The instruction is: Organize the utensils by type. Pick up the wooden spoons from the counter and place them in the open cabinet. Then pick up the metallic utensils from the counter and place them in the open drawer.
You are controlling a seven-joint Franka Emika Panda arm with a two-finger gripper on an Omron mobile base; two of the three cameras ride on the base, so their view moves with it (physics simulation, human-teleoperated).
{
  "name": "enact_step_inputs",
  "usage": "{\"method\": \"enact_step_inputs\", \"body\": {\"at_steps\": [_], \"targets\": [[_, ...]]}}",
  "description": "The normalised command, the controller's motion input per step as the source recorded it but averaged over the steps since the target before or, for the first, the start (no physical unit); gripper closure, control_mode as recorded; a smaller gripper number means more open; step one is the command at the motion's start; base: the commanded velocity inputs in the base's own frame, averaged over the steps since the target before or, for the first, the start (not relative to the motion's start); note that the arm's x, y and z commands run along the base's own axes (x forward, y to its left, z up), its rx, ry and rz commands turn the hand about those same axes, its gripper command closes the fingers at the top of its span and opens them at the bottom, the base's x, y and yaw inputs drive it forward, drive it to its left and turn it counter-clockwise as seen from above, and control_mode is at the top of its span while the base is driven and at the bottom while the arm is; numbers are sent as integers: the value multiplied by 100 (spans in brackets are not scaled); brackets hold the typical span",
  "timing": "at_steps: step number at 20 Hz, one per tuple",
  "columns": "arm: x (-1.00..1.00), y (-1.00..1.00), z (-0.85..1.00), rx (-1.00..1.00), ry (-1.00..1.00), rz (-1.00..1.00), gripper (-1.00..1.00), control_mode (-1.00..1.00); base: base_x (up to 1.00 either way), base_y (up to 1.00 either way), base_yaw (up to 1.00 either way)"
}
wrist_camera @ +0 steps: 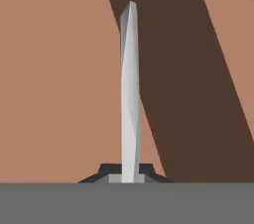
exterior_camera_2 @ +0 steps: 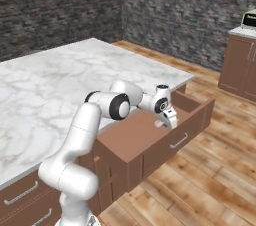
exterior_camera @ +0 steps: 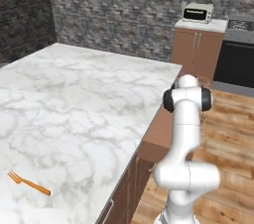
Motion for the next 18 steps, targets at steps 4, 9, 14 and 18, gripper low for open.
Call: {"method": "enact_step_inputs", "body": {"at_steps": [4, 9, 14, 18], "targets": [[-44, -100, -85, 9, -28, -13, 100, -100, 0, 0, 0], [-86, -100, -85, 13, -38, -6, 100, -100, 0, 0, 0], [-100, -81, -63, 8, -55, 0, 100, -100, 0, 0, 0], [-100, 5, -18, -12, -59, 0, 100, -100, 0, 0, 0]]}}
